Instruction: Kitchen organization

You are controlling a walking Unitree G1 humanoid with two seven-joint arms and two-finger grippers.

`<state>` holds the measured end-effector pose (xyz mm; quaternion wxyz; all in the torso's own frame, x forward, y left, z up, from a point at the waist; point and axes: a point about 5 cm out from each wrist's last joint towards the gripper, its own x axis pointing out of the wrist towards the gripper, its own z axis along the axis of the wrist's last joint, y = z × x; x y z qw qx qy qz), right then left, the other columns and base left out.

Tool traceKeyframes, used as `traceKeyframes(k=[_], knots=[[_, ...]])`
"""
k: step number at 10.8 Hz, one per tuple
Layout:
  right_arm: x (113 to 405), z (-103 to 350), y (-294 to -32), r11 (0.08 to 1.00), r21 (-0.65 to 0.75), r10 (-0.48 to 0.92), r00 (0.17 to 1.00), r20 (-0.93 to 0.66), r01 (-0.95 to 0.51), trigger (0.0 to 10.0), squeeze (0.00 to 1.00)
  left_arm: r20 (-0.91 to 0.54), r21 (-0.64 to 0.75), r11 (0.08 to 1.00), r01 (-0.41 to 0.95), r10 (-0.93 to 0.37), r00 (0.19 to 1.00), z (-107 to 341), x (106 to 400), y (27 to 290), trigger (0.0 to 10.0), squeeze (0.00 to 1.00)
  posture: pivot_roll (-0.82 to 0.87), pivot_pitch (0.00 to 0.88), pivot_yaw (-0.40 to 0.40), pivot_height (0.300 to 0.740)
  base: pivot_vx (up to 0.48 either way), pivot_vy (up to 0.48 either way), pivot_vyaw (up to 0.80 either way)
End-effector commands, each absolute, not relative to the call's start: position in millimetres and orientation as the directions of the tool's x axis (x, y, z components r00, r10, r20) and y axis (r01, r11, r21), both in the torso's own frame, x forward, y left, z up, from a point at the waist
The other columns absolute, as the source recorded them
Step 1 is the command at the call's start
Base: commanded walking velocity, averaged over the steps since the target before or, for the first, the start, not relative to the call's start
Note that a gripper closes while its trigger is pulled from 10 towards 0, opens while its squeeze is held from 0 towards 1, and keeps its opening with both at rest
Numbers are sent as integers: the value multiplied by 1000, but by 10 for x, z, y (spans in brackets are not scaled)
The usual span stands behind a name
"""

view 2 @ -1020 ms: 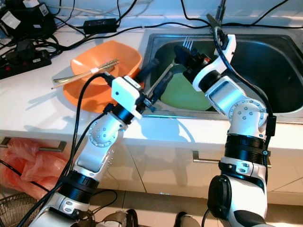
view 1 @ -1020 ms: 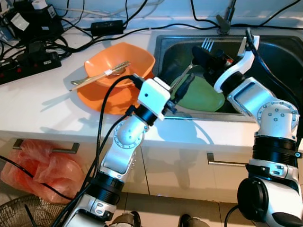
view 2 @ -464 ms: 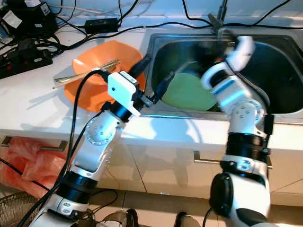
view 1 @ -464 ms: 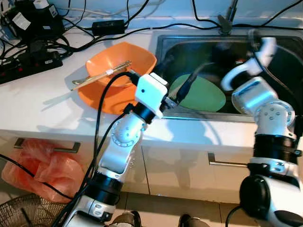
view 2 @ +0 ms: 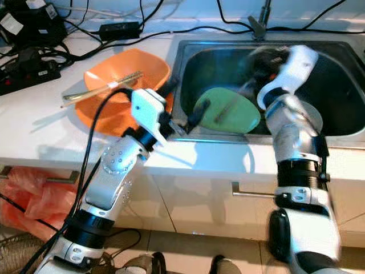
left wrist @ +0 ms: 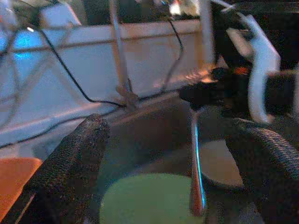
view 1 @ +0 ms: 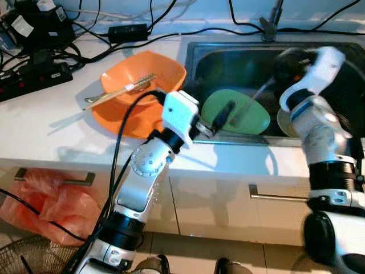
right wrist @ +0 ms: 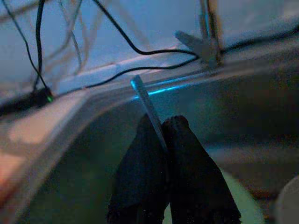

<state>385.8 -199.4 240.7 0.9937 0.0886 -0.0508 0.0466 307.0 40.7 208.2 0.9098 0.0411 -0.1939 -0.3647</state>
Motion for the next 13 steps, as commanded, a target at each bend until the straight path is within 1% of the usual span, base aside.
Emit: traceKeyframes(k=[1,2,3,4,5,6,9,10,11,12,13], knots=[[3858,2353,-1924,991,-1,133,986,97,-134,10000,0,252,213,678,704,-734,631,1993,3016,342,10000,0,15,152,72,740,0,0,0],[3866,2337,-1854,980,-106,179,980,87,-169,10000,0,201,192,652,733,-757,621,1939,2994,316,10000,0,22,155,81,740,0,0,0],[3869,2332,-1786,959,-182,234,968,86,-215,10000,0,149,181,640,747,-769,622,1902,2988,316,10000,0,23,157,86,740,0,0,0],[3867,2314,-1702,910,-314,307,949,69,-271,10000,0,117,163,631,758,-776,620,1873,2988,330,10000,0,28,155,90,740,0,0,0],[3880,2289,-1566,807,-464,427,904,29,-366,10000,0,64,156,631,760,-774,630,1867,3011,413,10000,0,41,152,101,740,0,0,0],[3916,2252,-1555,744,-547,453,892,-8,-383,10000,0,40,159,631,759,-772,634,1893,3016,464,10000,0,55,150,103,740,0,0,0],[4009,2193,-1749,661,-678,374,925,-75,-322,10000,0,-13,167,632,757,-766,643,1903,2988,554,10000,0,75,150,100,740,0,0,0],[4036,2192,-1871,637,-714,324,941,-94,-290,10000,0,-24,166,635,755,-762,647,1894,2980,583,10000,0,80,153,98,740,0,0,0],[4050,2175,-1950,639,-714,295,948,-116,-286,10000,0,-34,162,636,754,-760,648,1893,2972,591,10000,0,79,155,99,740,0,0,0],[4058,2154,-1981,685,-665,289,949,-128,-298,10000,396,-40,157,636,756,-760,648,1898,2968,588,10000,0,78,155,99,740,0,0,0],[4064,2063,-2012,798,-509,276,947,-166,-322,10000,1000,-43,152,646,748,-752,658,1899,2992,580,10000,0,75,157,101,740,0,0,0]])
